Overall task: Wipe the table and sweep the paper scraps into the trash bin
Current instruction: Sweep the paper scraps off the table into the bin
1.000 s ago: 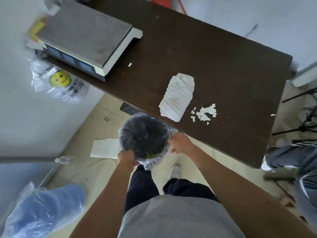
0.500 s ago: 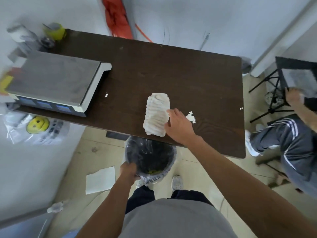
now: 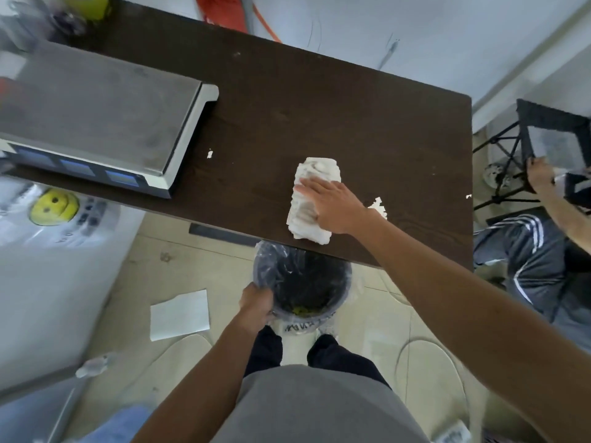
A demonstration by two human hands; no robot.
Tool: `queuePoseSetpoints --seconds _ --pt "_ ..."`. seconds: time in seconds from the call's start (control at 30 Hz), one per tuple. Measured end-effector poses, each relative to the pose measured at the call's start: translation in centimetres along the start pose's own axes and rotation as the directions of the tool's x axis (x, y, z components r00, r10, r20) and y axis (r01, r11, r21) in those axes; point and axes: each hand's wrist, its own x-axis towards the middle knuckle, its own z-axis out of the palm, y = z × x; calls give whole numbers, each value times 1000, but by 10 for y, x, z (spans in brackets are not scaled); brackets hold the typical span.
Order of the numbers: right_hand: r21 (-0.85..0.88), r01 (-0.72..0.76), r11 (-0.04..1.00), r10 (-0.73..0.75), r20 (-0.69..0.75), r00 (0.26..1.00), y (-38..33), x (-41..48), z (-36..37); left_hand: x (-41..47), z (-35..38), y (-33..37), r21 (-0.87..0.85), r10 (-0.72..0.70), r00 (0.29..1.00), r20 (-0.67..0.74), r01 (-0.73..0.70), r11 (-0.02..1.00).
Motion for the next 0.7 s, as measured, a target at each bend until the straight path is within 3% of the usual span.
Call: queuePoseSetpoints --seconds 0.3,0.53,0.7 --pt "-5 -136 991 136 -59 989 2 35 -12 9 -11 10 96 27 998 51 -32 995" --pt "-137 -59 989 77 127 989 11 57 -25 15 -17 16 167 63 997 49 -70 983" --pt "-209 -11 978 35 113 993 5 70 -30 11 -16 16 124 47 997 56 -54 991"
